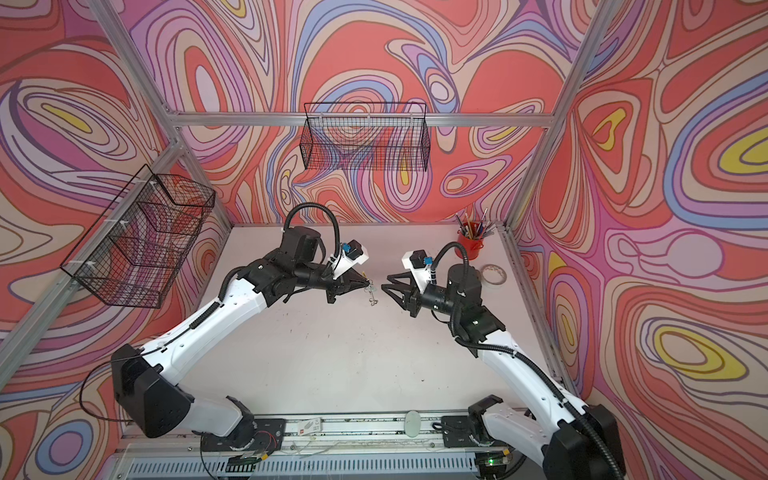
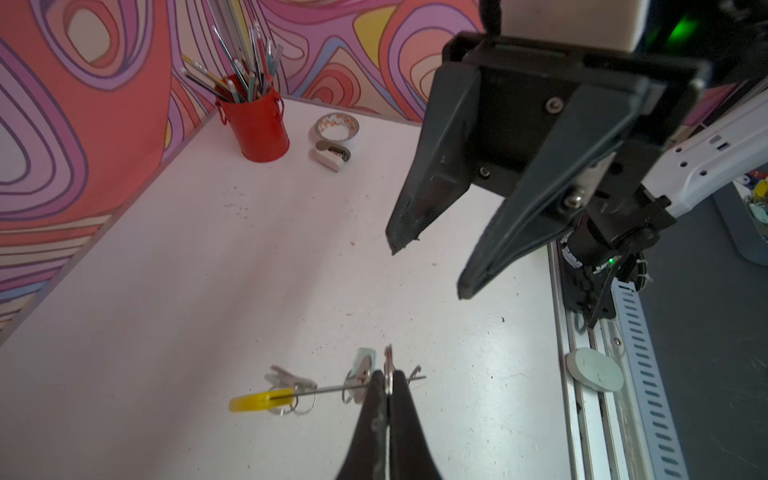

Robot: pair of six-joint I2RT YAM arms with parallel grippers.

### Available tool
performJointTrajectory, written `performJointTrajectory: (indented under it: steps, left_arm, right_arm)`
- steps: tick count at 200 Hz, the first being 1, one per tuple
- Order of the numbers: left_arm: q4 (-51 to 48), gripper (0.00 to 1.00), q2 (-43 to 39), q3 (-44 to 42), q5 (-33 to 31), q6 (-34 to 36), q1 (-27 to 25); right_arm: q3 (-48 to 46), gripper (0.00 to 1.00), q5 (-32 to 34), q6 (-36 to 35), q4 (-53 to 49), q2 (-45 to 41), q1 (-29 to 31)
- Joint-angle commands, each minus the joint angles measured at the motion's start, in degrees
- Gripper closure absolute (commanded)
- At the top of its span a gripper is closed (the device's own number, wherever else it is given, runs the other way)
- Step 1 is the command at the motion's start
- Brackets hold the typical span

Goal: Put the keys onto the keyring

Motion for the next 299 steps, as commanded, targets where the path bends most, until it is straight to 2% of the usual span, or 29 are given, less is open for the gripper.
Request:
performJointTrajectory:
  steps: [1,22,46,80,126,161,179,201,218,257,299]
  left_arm:
    - [13.18,1.0,-3.34,-5.15,1.93,-4.83,0.34]
    - [23.54,1.0,-5.6,-10.62,2.11,-9.98,0.36]
    - [35.12,1.0,-7.21,-16.05,2.02,-16.31,0.34]
    - [51.07,1.0,-8.26,-23.1,2.42,-24.05,0.33]
    - [67.98,1.0,-5.56,-27.88,2.29,-33.76,0.12]
    - [69.76,1.0,-3.95,-27.72,2.1,-34.65,-0.85]
    - [69.6,1.0,-3.67,-27.8,2.02,-34.65,-1.15]
    - [68.22,1.0,-3.8,-28.07,1.35,-34.06,-1.16]
    - [67.06,1.0,-4.31,-28.5,-0.09,-33.26,-1.16]
    - [63.84,1.0,-4.88,-28.22,-1.18,-32.15,-1.07]
    - [61.51,1.0,-5.33,-28.1,-0.68,-31.59,-0.29]
  right_arm:
    - [2.83,0.64,2.51,1.29,-2.42,3.23,-0.23]
    - [4.35,0.62,1.46,1.71,-2.67,5.51,-0.23]
    - [5.43,0.59,-5.24,2.91,-2.05,7.07,-0.06]
    - [5.1,0.57,-10.34,3.46,-1.27,7.28,0.66]
    - [5.17,0.53,-11.01,3.39,-0.27,9.31,1.86]
    - [5.43,0.52,-10.04,3.35,0.5,10.67,2.11]
    - [4.99,0.57,-9.66,4.08,1.64,10.61,2.0]
    - [4.36,0.66,-8.56,4.28,1.8,10.16,2.04]
    - [3.8,0.79,-7.31,4.07,1.01,9.67,2.0]
    - [2.38,1.0,-4.16,3.36,-0.94,7.19,1.98]
    - [1.74,1.0,1.83,0.99,-5.57,3.89,2.0]
